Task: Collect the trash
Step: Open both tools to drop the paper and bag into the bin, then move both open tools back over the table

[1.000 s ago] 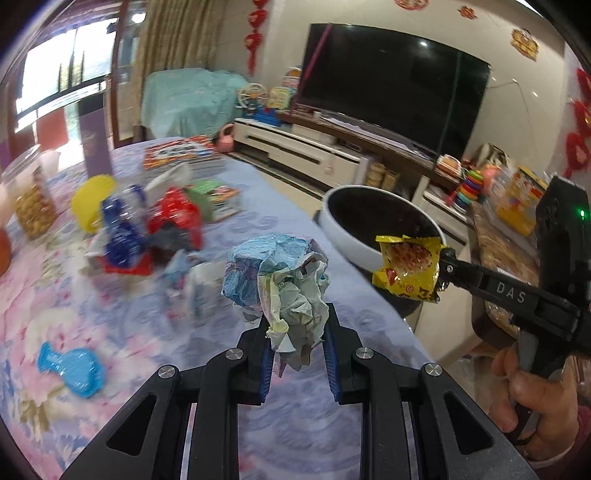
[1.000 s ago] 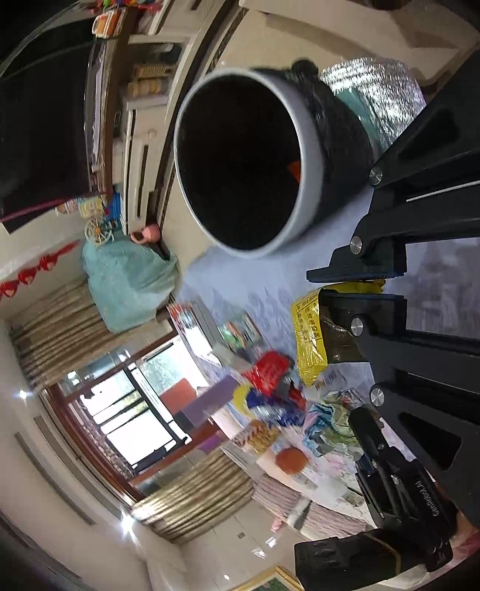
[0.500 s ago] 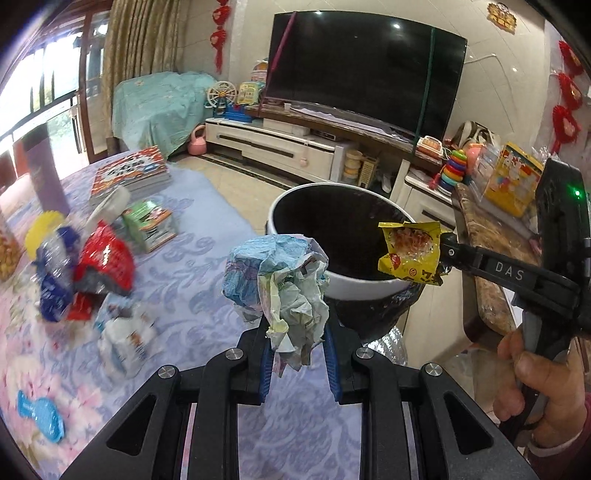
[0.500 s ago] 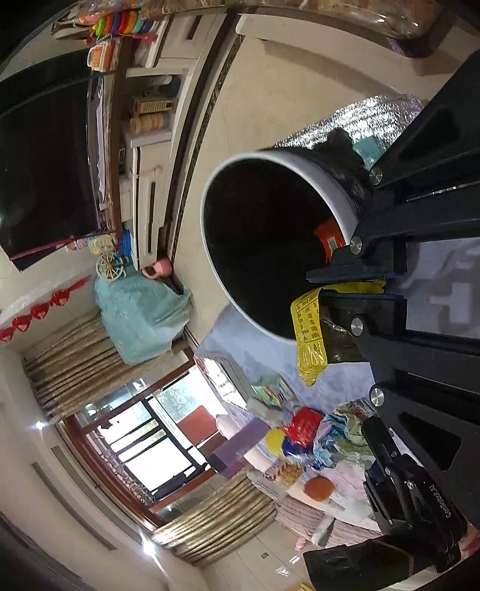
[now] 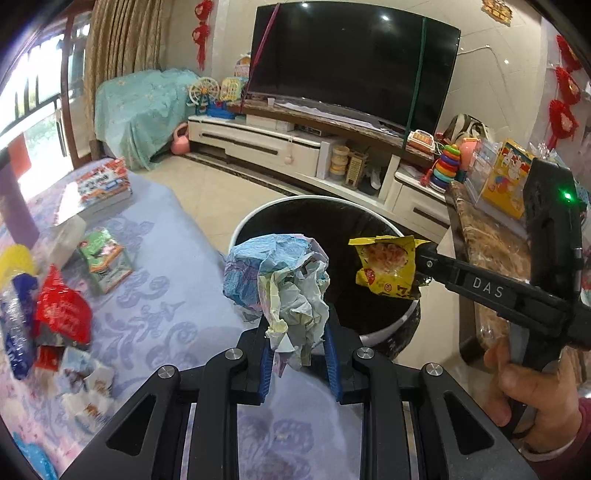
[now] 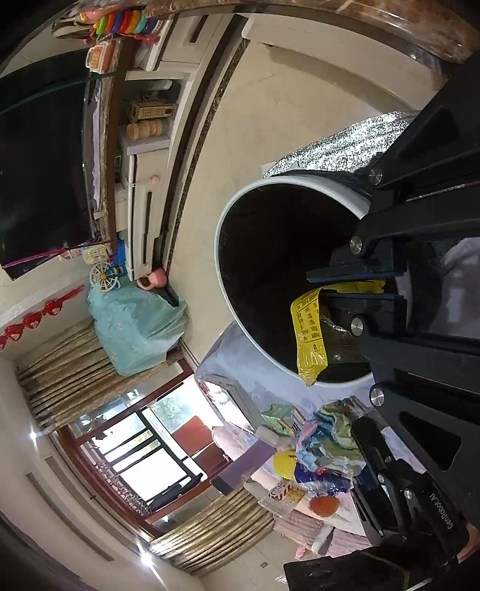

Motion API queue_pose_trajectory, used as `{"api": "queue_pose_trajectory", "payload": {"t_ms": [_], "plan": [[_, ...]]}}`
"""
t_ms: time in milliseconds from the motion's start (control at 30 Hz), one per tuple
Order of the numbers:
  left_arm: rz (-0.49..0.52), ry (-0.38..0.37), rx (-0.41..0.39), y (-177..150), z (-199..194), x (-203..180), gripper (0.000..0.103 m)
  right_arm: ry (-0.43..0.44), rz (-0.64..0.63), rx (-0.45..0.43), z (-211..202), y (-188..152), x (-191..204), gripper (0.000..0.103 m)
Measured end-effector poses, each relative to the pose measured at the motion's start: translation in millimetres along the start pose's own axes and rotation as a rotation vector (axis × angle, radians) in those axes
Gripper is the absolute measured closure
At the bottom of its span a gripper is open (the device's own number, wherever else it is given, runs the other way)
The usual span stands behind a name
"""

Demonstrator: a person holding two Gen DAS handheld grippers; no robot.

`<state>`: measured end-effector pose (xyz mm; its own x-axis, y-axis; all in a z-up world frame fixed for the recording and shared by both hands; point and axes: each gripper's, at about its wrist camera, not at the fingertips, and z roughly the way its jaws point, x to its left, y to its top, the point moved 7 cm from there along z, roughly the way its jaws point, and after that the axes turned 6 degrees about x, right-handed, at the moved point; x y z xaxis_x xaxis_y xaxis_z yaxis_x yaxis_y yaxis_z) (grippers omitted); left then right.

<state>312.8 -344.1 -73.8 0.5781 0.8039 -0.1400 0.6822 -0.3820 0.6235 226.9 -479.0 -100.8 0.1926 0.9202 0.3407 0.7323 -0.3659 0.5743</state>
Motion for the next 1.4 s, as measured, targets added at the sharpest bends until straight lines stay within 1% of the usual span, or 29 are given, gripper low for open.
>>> {"api": "queue_pose_trajectory", "payload": {"t_ms": [133, 233, 433, 567, 633, 667, 733, 767, 800, 867, 900, 967, 1033, 1067, 1100, 1133, 1167, 1233, 1300, 1400], "plan": [[-0.007, -0.005, 0.014, 11, 14, 2, 0.08, -0.015, -0.013, 0.017, 5, 8, -4, 0.098], [-0.003, -0.026, 0.044, 17, 28, 0, 0.08, -0.027, -0.023, 0.025, 8, 14, -8, 0.098], [-0.007, -0.021, 0.058, 27, 41, 0, 0.079, -0.059, -0.033, 0.048, 16, 22, -17, 0.098], [-0.004, -0.027, 0.069, 32, 48, -2, 0.078, -0.078, -0.056, 0.074, 21, 25, -18, 0.093], [-0.004, -0.028, 0.075, 34, 50, -3, 0.074, -0.091, -0.075, 0.093, 25, 26, -17, 0.093], [-0.005, -0.028, 0.078, 36, 50, -3, 0.07, -0.096, -0.081, 0.098, 26, 27, -17, 0.093], [-0.007, -0.03, 0.074, 37, 49, -2, 0.058, -0.109, -0.096, 0.105, 27, 29, -16, 0.092], [-0.007, -0.03, 0.068, 37, 47, -2, 0.05, -0.112, -0.099, 0.107, 26, 29, -16, 0.091], [-0.007, -0.032, 0.061, 37, 45, -3, 0.049, -0.117, -0.098, 0.106, 25, 30, -17, 0.084], [-0.005, -0.042, 0.057, 36, 43, -4, 0.049, -0.117, -0.095, 0.098, 22, 31, -18, 0.074], [-0.004, -0.043, 0.056, 34, 42, -2, 0.049, -0.118, -0.094, 0.091, 19, 31, -18, 0.072], [-0.002, -0.035, 0.052, 31, 39, -1, 0.049, -0.116, -0.087, 0.082, 15, 31, -19, 0.072], [-0.006, -0.031, 0.044, 26, 34, 0, 0.048, -0.11, -0.075, 0.072, 11, 31, -18, 0.063], [-0.013, -0.029, 0.039, 22, 30, 2, 0.046, -0.104, -0.068, 0.063, 8, 29, -18, 0.049], [-0.022, -0.024, 0.032, 17, 26, 4, 0.044, -0.101, -0.064, 0.055, 6, 29, -17, 0.03], [-0.027, -0.021, 0.027, 14, 23, 6, 0.043, -0.095, -0.058, 0.045, 3, 26, -16, 0.02], [-0.036, -0.015, 0.017, 8, 17, 9, 0.042, -0.079, -0.05, 0.037, 0, 24, -14, 0.008], [-0.051, -0.006, 0.002, -5, 7, 15, 0.039, -0.045, -0.026, 0.022, -4, 20, -10, 0.007], [-0.082, 0.012, -0.013, -22, -6, 24, 0.032, -0.026, -0.009, 0.019, -7, 13, -5, 0.007], [-0.113, 0.015, -0.031, -41, -24, 34, 0.031, 0.0, 0.006, 0.02, -9, 3, 3, 0.007]]}}
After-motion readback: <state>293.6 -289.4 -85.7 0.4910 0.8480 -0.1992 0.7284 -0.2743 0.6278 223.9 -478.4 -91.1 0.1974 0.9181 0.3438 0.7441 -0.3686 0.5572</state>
